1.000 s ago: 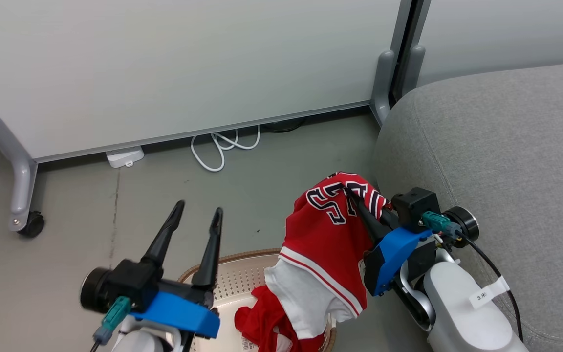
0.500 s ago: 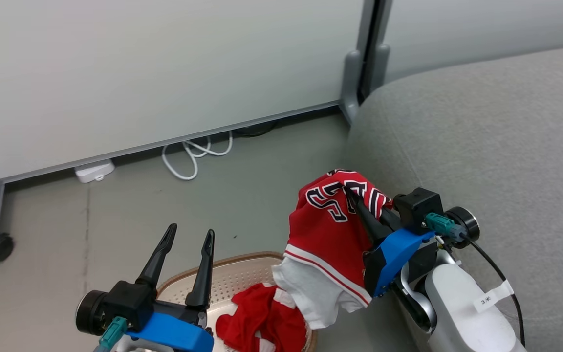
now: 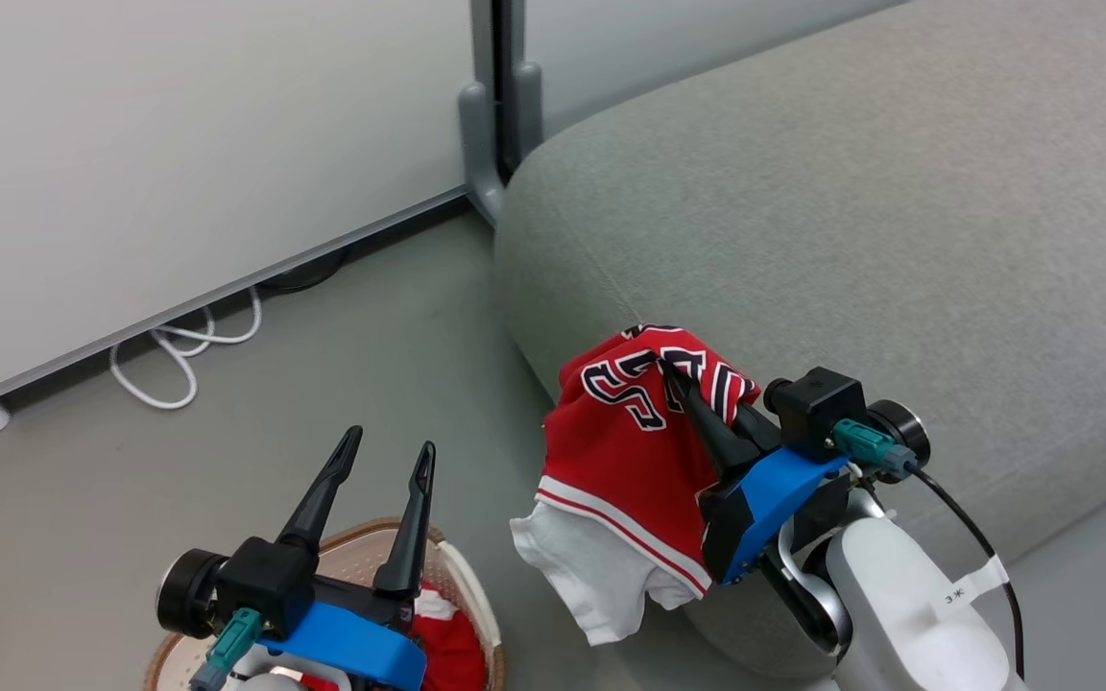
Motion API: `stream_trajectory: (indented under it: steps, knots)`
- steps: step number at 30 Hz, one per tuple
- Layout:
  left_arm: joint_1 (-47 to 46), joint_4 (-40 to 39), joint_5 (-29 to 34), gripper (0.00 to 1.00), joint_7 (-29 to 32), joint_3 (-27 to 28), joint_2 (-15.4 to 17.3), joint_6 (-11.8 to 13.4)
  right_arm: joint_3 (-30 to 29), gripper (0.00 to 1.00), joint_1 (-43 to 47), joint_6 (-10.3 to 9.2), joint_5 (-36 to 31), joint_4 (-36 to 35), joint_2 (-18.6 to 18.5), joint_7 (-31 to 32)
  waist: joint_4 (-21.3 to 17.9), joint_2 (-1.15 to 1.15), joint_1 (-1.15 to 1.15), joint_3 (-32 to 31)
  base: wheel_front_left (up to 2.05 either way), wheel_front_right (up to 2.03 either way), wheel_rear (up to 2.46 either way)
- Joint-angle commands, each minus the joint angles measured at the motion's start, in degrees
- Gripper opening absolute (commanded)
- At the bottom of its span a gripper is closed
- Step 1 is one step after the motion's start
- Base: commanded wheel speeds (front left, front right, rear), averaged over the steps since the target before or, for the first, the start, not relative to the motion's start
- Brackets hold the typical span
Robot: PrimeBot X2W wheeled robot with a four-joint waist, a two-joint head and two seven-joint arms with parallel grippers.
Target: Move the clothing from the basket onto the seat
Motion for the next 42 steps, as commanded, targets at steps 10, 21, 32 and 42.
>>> stream_trajectory:
  steps: [10, 21, 32, 42]
  knots:
    - [-4.5, 1.9, -0.8, 1.0, -0.2, -4.5, 2.0, -0.3, -4.5, 0.0, 2.6, 0.03, 0.0, -2.4, 0.0, -1.8, -8.3, 0.0, 0.0, 3.4, 0.0, 0.0, 0.0]
    - [-7.1, 3.4, -3.1, 1.0, -0.2, -7.2, 3.4, -0.3, -5.9, 0.0, 4.1, 0.03, 0.2, -4.1, 0.0, -1.2, -8.3, 0.0, 0.0, 4.1, 0.0, 0.0, 0.0]
    - [-5.9, 0.3, -1.2, 1.0, -0.2, -4.1, 4.9, -0.3, -7.1, 0.0, -5.7, 0.03, 9.0, -4.2, 0.0, -1.7, -8.5, 0.0, 0.0, 9.2, 0.0, 0.0, 0.0]
    - [-10.7, -5.7, 1.5, 1.0, 0.2, -5.5, 9.0, -0.3, -23.0, 0.0, -30.0, 0.03, 8.0, 4.2, -3.4, 0.2, -2.9, 0.0, 0.0, 24.2, 0.0, 0.0, 0.0]
